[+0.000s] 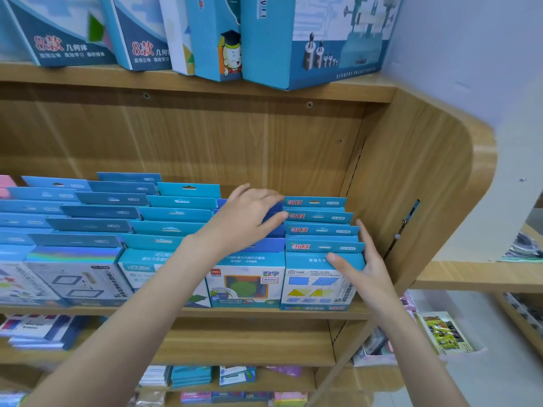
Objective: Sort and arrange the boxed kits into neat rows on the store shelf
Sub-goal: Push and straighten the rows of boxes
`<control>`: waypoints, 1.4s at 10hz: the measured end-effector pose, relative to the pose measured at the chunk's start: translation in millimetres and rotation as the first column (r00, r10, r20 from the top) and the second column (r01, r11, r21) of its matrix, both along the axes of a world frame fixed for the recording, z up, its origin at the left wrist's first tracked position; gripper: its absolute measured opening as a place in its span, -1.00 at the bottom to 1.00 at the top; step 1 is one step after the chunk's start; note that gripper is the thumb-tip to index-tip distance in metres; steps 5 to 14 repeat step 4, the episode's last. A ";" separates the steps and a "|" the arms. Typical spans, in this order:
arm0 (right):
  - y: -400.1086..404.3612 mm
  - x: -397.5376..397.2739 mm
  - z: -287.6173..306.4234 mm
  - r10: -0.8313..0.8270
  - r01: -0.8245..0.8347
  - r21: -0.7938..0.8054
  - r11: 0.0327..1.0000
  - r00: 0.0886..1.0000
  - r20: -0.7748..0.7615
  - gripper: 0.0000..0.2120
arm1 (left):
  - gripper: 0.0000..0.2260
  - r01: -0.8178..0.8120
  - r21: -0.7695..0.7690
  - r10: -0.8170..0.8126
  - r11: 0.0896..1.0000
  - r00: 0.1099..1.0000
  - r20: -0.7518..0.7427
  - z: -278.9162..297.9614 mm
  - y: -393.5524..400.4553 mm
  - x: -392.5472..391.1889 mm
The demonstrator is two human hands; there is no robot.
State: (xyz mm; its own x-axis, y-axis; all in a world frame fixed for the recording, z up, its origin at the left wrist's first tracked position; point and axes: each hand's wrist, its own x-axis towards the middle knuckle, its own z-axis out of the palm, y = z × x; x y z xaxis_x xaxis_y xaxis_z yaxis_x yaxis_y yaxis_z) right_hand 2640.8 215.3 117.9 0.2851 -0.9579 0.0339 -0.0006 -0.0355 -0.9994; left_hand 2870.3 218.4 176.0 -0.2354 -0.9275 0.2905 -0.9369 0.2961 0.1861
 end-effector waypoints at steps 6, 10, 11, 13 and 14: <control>8.5 5.5 22.0 -0.238 0.122 -0.362 0.924 0.925 -0.296 -0.27 | -0.54 -0.039 -0.049 0.037 0.998 0.999 -0.031 -12.1 24.5 7.0; 8.5 5.5 22.0 -0.238 0.122 -0.362 0.924 0.925 -0.296 -0.27 | -0.54 -0.039 -0.049 0.037 0.998 0.999 -0.031 -12.1 24.5 7.0; 8.5 5.5 22.0 -0.238 0.122 -0.362 0.924 0.925 -0.296 -0.27 | -0.54 -0.039 -0.049 0.037 0.998 0.999 -0.031 -12.1 24.5 7.0; 8.5 5.5 22.0 -0.238 0.122 -0.362 0.924 0.925 -0.296 -0.27 | -0.54 -0.039 -0.049 0.037 0.998 0.999 -0.031 -12.1 24.5 7.0; 8.5 5.5 22.0 -0.238 0.122 -0.362 0.924 0.925 -0.296 -0.27 | -0.54 -0.039 -0.049 0.037 0.998 0.999 -0.031 -12.1 24.5 7.0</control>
